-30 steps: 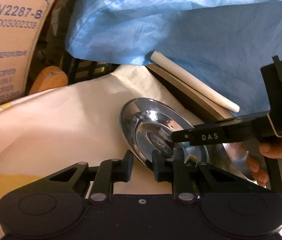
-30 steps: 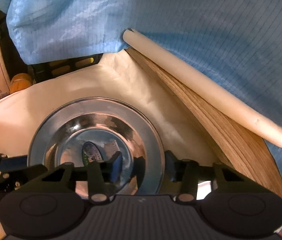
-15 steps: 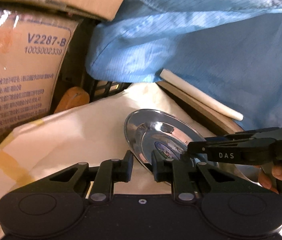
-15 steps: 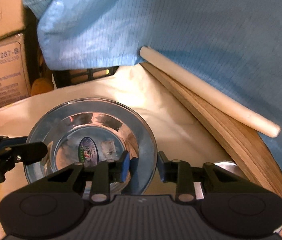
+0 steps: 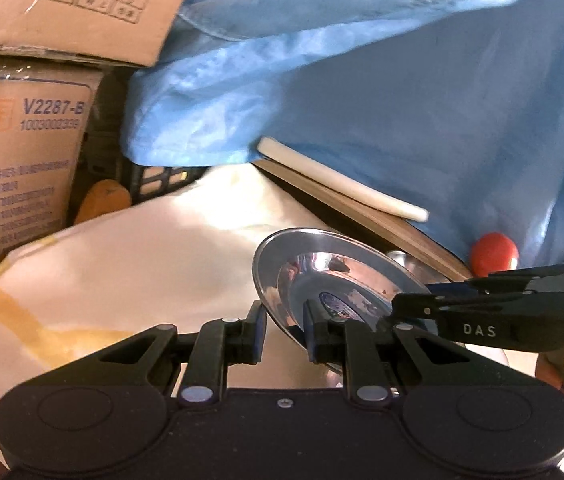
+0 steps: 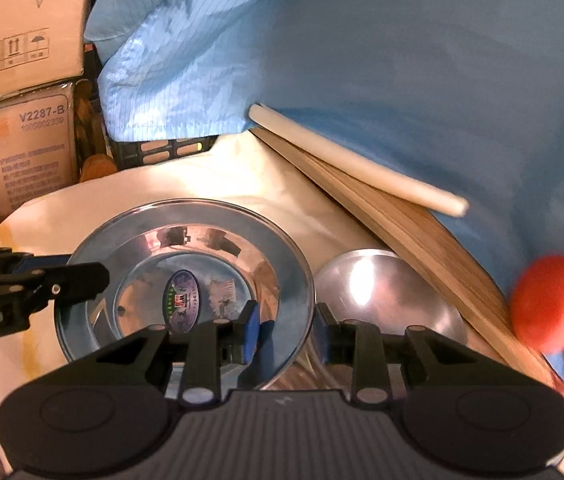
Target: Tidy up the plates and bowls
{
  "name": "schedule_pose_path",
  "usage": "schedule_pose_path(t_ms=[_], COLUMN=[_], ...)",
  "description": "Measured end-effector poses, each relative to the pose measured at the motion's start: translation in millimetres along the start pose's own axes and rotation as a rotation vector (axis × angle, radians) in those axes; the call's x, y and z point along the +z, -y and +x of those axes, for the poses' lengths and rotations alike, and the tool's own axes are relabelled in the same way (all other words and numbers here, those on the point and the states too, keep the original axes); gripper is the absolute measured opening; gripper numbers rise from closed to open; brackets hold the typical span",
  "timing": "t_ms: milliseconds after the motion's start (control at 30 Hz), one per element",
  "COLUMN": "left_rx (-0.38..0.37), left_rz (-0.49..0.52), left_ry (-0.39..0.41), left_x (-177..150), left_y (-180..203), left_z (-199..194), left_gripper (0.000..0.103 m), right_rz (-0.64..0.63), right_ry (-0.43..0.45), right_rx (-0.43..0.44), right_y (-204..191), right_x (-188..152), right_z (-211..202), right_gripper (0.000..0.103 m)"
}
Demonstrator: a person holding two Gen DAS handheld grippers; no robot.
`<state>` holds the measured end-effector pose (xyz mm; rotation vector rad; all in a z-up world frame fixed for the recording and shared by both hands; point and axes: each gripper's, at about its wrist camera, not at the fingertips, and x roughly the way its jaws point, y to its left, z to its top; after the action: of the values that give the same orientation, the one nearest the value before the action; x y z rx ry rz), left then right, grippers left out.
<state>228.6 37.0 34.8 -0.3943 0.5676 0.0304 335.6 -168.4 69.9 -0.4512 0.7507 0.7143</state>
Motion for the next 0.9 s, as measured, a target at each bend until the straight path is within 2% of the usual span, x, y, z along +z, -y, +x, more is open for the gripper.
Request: schedule_pose_path(t_ms=[367,900], left_rx=[-0.042,-0.021], left_rz=[0.06,0.154], left_ry=[-0.04,-0.082], left_x=[-21.5,-40.0], left_y=[25.5,43.0], left_z=[-13.7,-16.5], left_gripper=[0.021,0.021], right_rz=[0.043,0.02], right_ry=[-0.013,-0.055], right_rx=[-0.043,-0.07], right_y=[4.1,-8.2], right_x=[-36.9,-71.0], right_z=[-47.0,-64.3], right_gripper=[0.034,0.037])
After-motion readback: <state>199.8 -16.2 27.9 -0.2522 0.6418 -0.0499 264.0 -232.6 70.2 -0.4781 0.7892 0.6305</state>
